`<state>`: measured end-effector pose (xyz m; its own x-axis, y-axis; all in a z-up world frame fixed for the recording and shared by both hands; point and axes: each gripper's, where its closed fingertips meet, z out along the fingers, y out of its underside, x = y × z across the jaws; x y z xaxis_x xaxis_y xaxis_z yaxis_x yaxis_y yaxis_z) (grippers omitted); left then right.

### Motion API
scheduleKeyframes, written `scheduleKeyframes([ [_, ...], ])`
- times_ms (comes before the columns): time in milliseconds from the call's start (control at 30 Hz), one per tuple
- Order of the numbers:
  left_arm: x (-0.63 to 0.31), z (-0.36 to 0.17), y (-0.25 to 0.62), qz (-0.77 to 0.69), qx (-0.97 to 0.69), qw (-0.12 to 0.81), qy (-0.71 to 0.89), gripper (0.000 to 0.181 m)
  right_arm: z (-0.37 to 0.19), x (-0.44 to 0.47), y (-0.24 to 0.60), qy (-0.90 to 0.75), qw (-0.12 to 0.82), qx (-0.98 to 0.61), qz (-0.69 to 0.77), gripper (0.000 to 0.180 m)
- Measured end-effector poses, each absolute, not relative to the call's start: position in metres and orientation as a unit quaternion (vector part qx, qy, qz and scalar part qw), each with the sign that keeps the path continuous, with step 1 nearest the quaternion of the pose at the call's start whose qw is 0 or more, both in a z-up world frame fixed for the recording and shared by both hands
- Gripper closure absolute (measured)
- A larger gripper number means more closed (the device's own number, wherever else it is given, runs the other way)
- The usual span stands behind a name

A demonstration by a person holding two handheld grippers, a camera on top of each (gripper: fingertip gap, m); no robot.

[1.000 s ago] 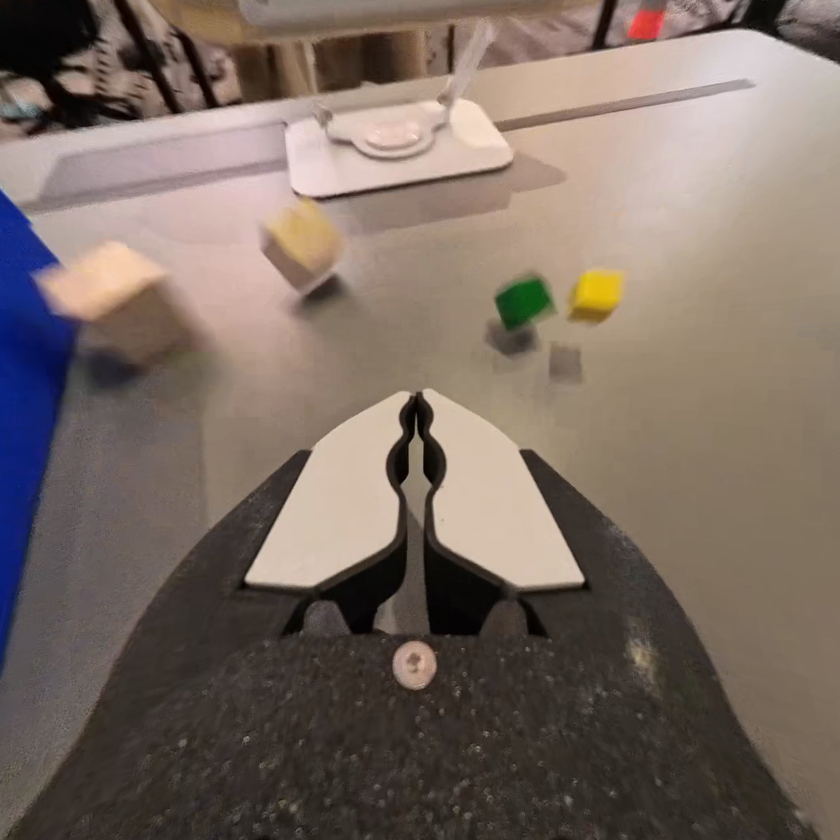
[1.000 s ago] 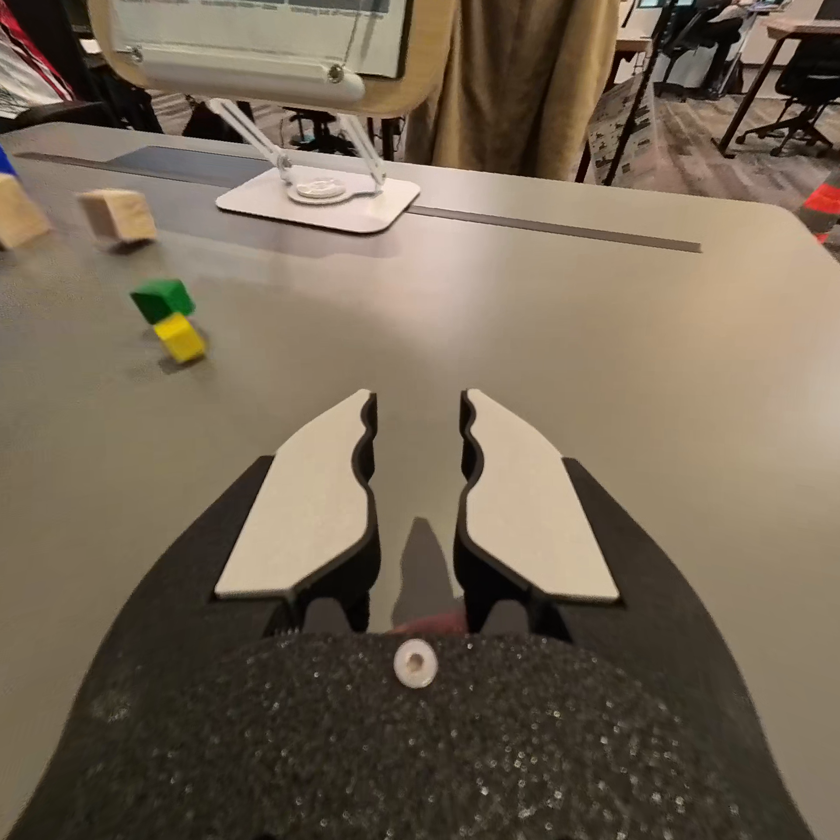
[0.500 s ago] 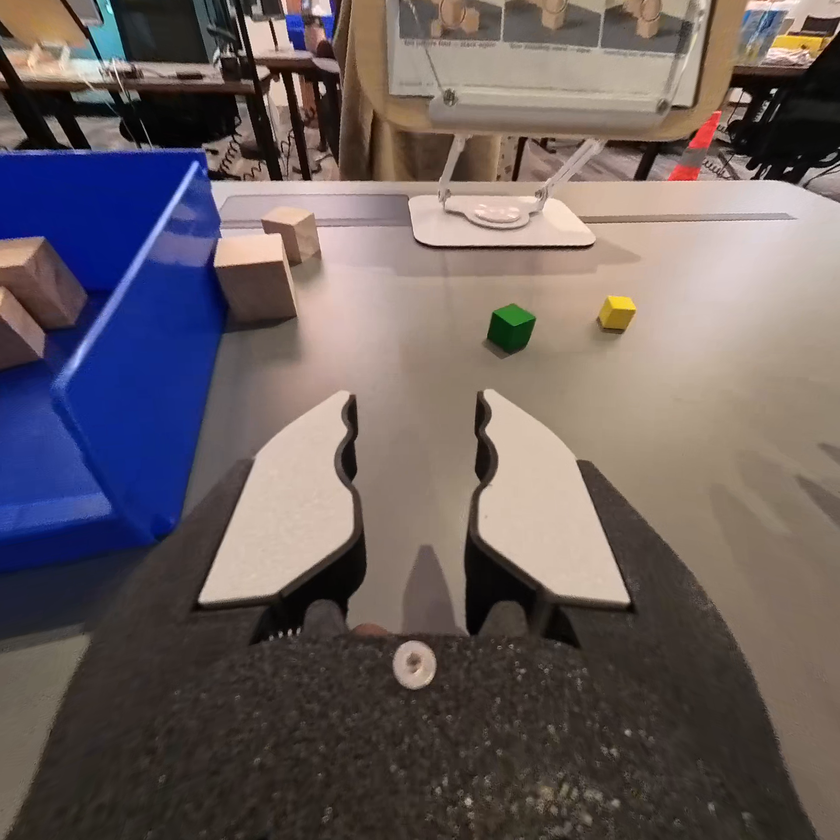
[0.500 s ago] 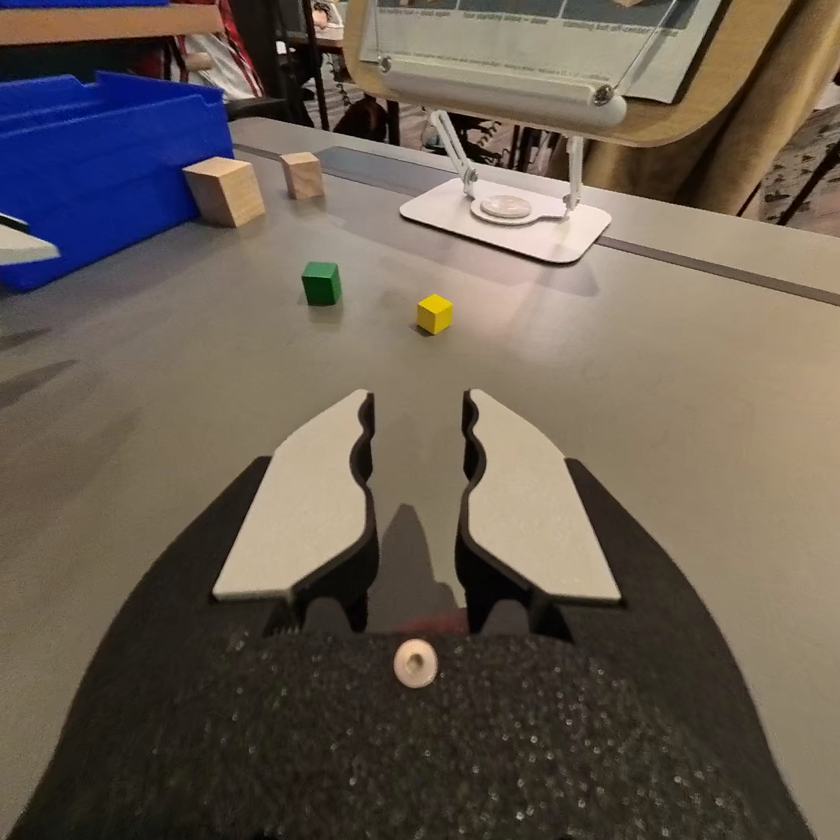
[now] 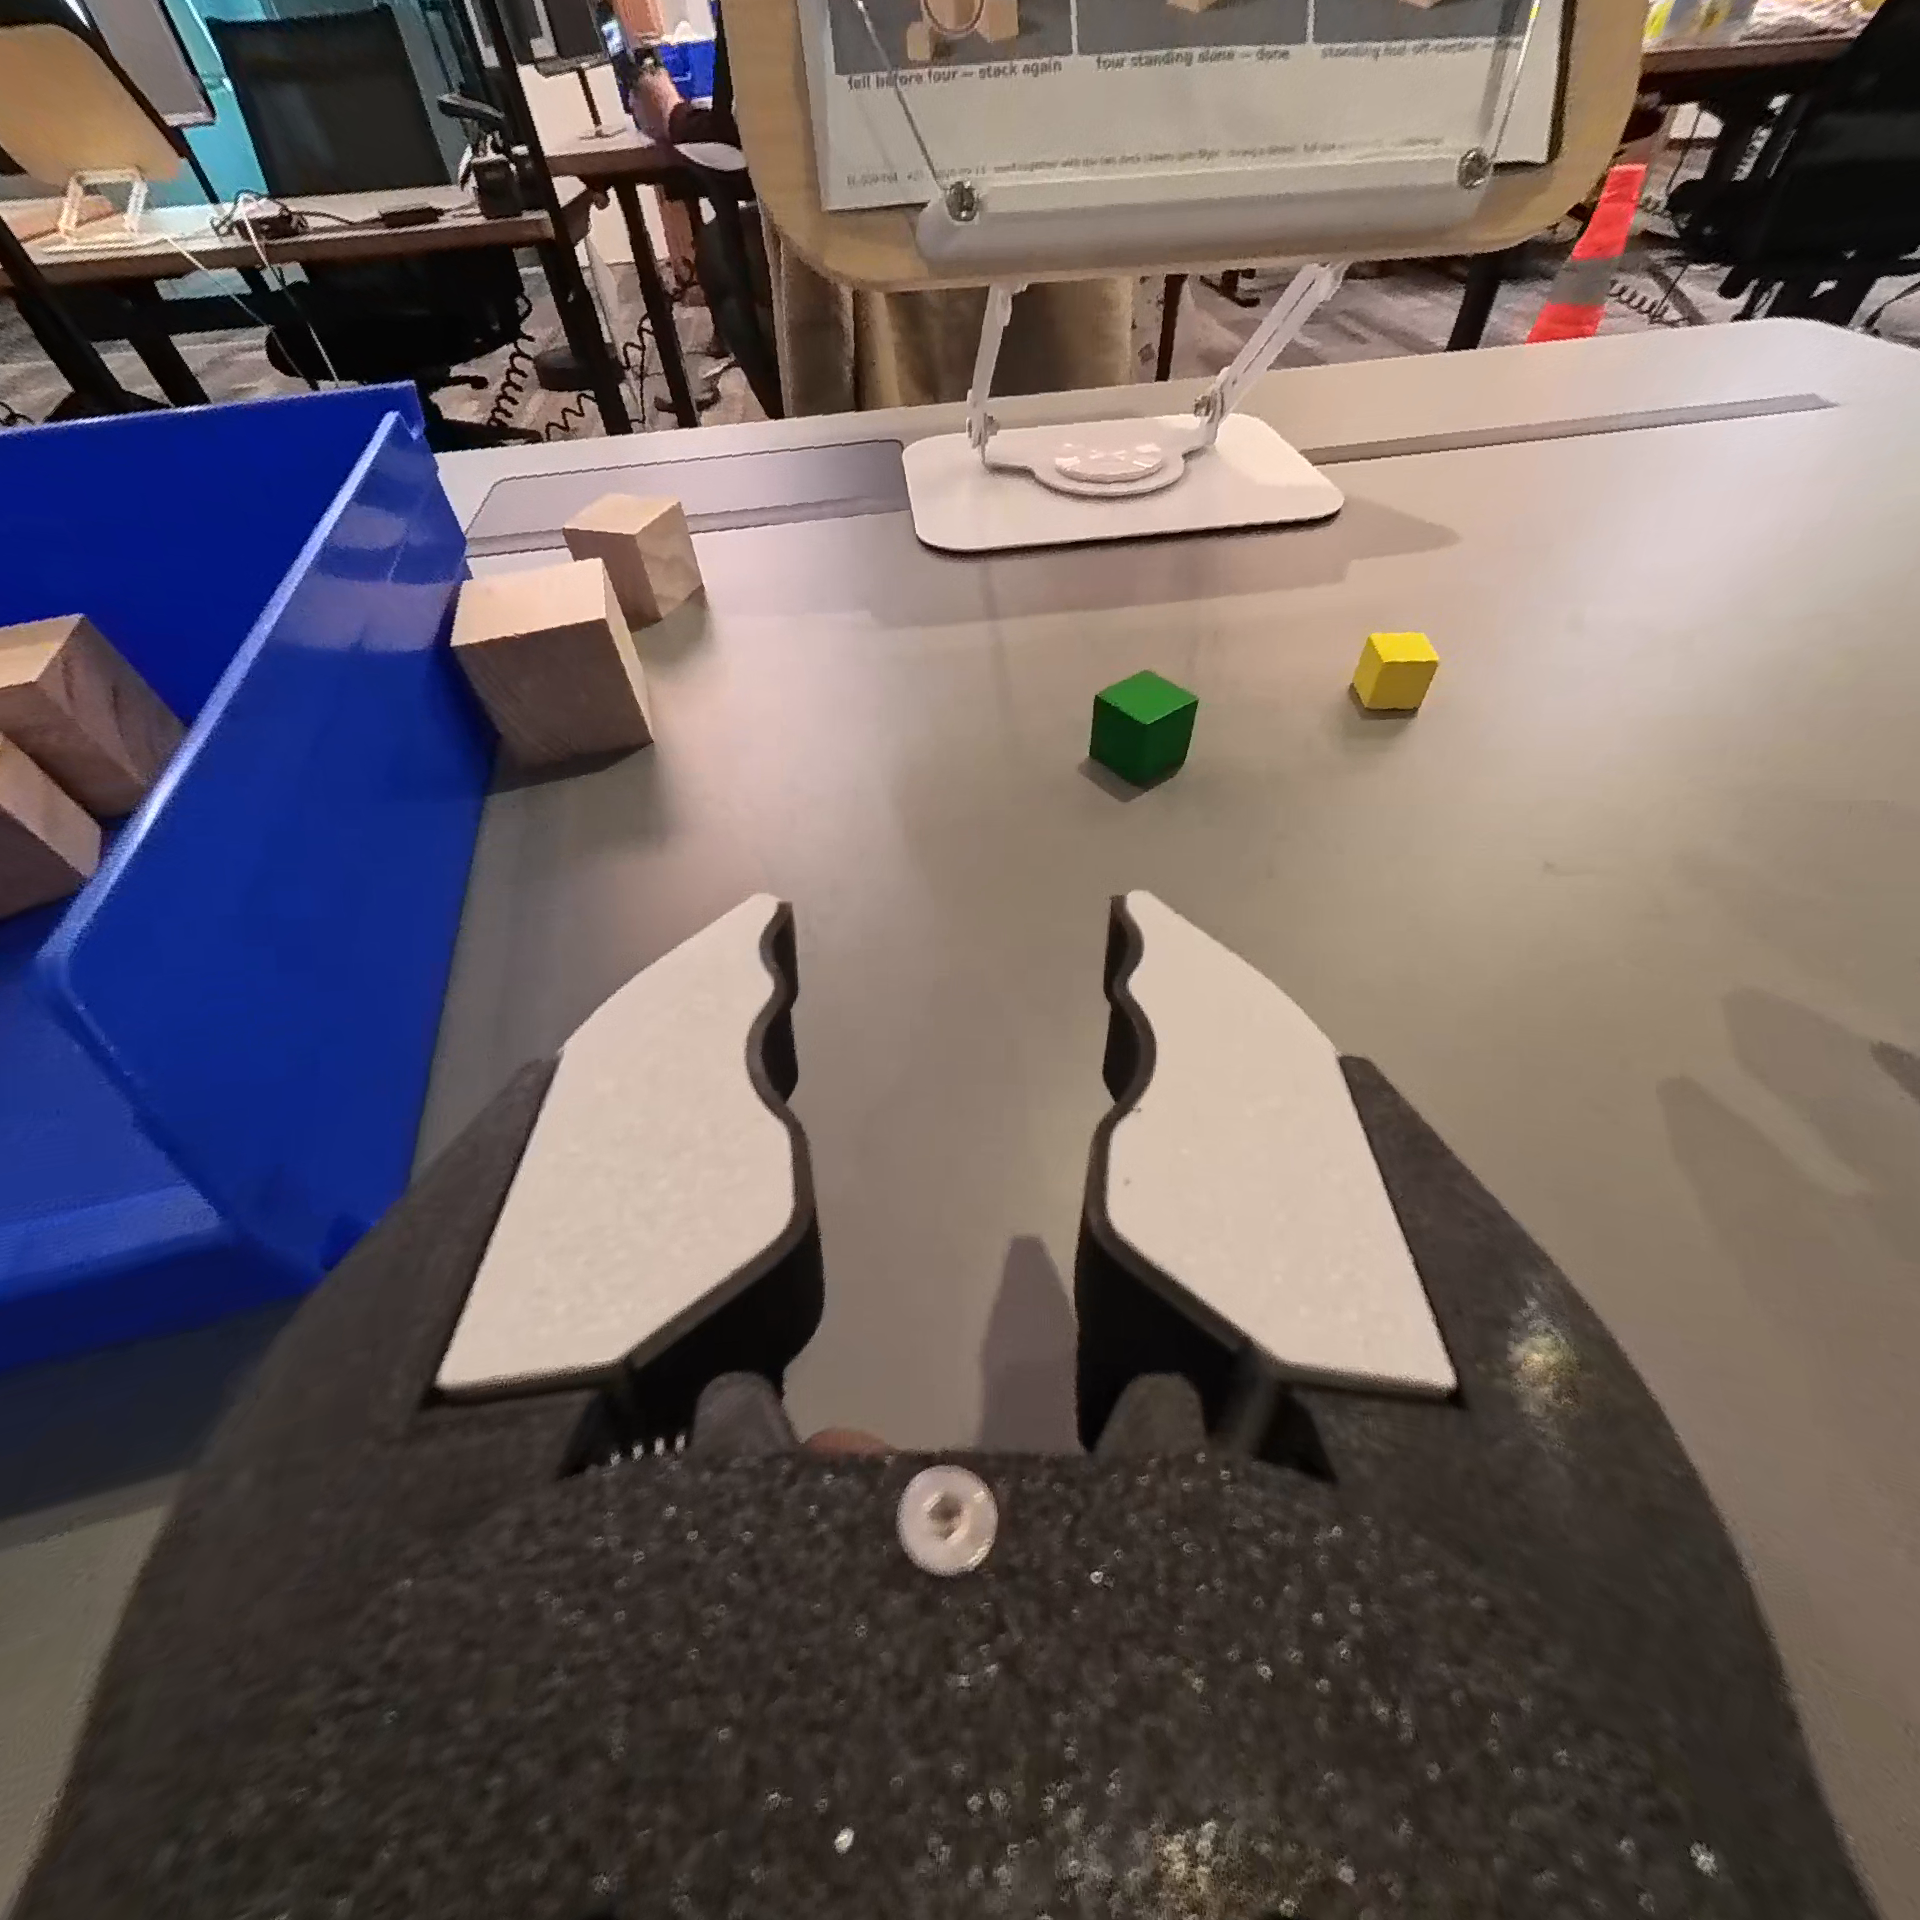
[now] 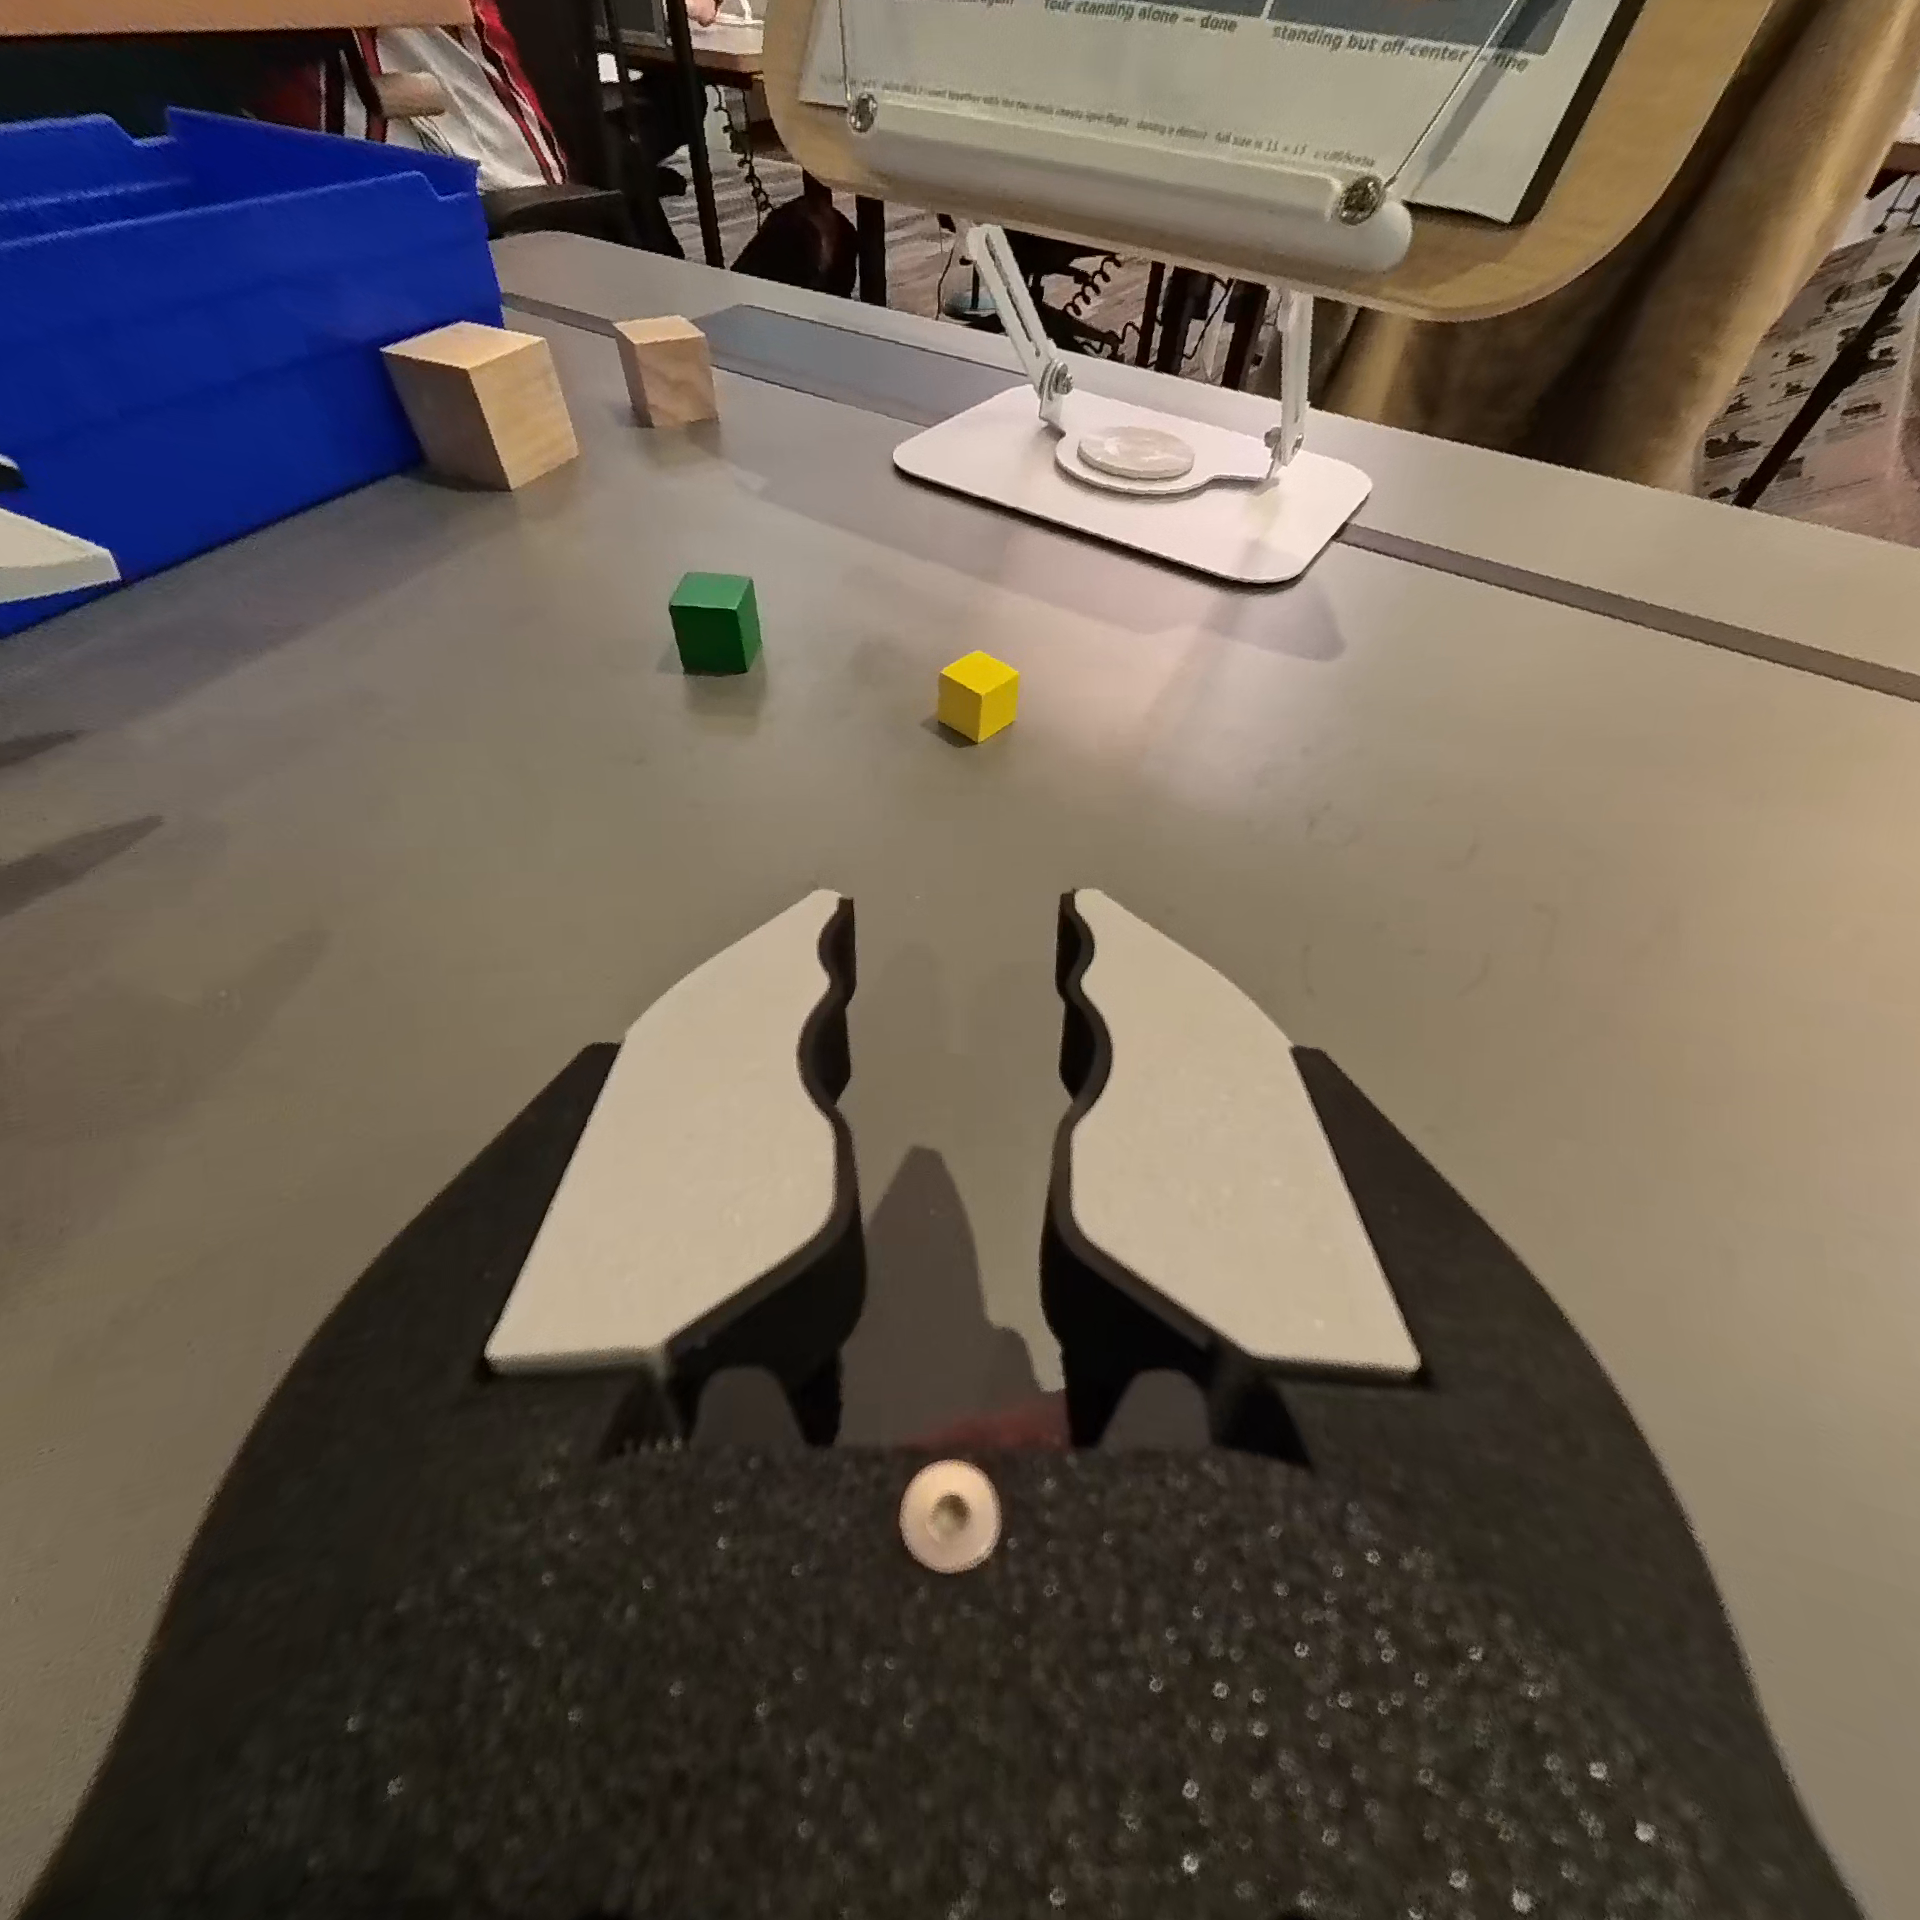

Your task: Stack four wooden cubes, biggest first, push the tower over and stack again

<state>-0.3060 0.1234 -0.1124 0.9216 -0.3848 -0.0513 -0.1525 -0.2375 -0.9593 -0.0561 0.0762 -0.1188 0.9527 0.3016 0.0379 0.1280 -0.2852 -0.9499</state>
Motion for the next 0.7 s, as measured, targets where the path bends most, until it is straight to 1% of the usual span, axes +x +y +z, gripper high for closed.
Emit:
scheduleKeyframes([
  [367,-0.3,-0.113,0.12,-0.085,-0.775,0.596,0.193,0.124,-0.117,-0.055,0.074,-0.135,0.589,-0.794,0.064,0.144],
  [500,-0.293,-0.119,0.117,-0.098,-0.785,0.574,0.212,0.122,-0.118,-0.056,0.074,-0.136,0.587,-0.795,0.065,0.144],
  [600,-0.284,-0.115,0.119,-0.089,-0.793,0.52,0.305,0.116,-0.116,-0.055,0.074,-0.134,0.591,-0.793,0.066,0.145],
  [667,-0.298,-0.092,0.141,-0.008,-0.775,0.499,0.387,0.114,-0.117,-0.056,0.074,-0.137,0.588,-0.794,0.07,0.145],
  [700,-0.307,-0.077,0.157,0.042,-0.76,0.486,0.43,0.116,-0.118,-0.057,0.074,-0.138,0.586,-0.795,0.071,0.145],
])
